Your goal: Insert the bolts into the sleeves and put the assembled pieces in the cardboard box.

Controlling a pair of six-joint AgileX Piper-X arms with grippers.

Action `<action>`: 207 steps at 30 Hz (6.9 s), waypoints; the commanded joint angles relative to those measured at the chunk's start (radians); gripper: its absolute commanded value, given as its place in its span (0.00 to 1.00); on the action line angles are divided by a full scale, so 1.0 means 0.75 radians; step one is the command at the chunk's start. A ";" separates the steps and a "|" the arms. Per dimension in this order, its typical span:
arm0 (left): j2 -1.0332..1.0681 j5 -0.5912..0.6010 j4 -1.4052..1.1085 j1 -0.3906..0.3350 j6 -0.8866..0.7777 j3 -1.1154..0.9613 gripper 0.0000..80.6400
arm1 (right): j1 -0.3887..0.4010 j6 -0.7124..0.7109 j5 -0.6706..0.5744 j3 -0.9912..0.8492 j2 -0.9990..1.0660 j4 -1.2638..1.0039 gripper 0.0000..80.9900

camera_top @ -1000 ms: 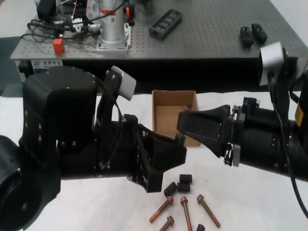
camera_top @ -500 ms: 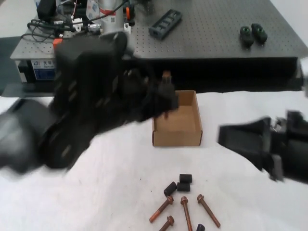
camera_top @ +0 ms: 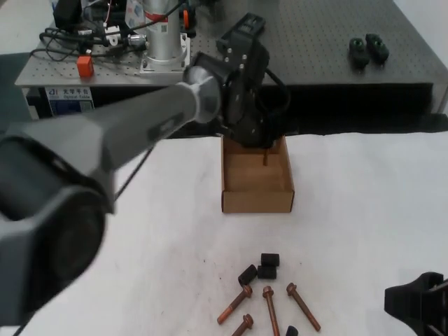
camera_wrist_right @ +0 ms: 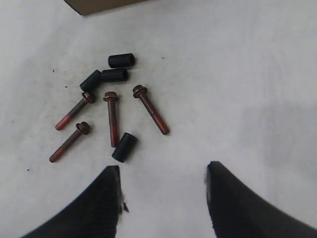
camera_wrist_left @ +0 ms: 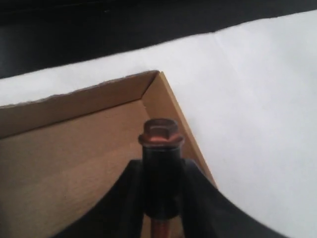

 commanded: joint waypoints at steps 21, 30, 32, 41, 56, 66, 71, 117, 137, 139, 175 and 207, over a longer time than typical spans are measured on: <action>0.022 0.111 0.140 0.010 -0.107 -0.075 0.28 | -0.001 -0.461 0.061 -0.136 0.821 -0.263 0.48; -0.245 -0.184 0.385 0.049 0.163 -0.052 0.28 | 0.083 -0.624 0.047 -0.370 1.277 -0.301 0.48; -0.313 -0.216 0.400 0.057 0.218 -0.011 0.28 | 0.124 -0.628 0.042 -0.382 1.324 -0.346 0.48; -0.652 -0.237 0.299 0.083 0.260 0.423 0.28 | 0.233 -0.628 0.123 -0.387 1.468 -0.449 0.40; -0.869 -0.020 0.217 -0.046 0.510 1.015 0.28 | 0.146 -0.595 0.185 -0.351 1.379 -0.498 0.04; -0.732 0.059 0.222 -0.238 0.548 1.013 0.28 | -0.108 -0.538 0.140 -0.116 0.799 -0.235 0.04; -0.684 0.059 0.235 -0.365 0.498 1.011 0.28 | -0.167 -0.466 0.141 -0.043 0.540 -0.175 0.04; -1.471 0.277 -0.726 -0.353 0.147 1.701 0.01 | -0.171 0.323 -0.566 0.066 0.069 -1.147 0.04; -1.616 0.398 -1.199 -0.353 -0.001 1.892 0.01 | 0.030 0.388 -0.686 0.066 0.269 -1.404 0.04; -1.616 0.352 -1.201 -0.353 -0.001 1.892 0.01 | 0.030 0.388 -0.686 0.066 0.269 -1.385 0.04; -0.737 -0.160 -0.528 -0.013 0.053 0.982 0.01 | -0.280 0.022 -0.508 0.066 0.029 -0.379 0.45; -0.152 -0.093 0.124 0.032 0.139 0.052 0.35 | 0.150 -0.269 -0.075 -0.306 1.098 -0.441 0.45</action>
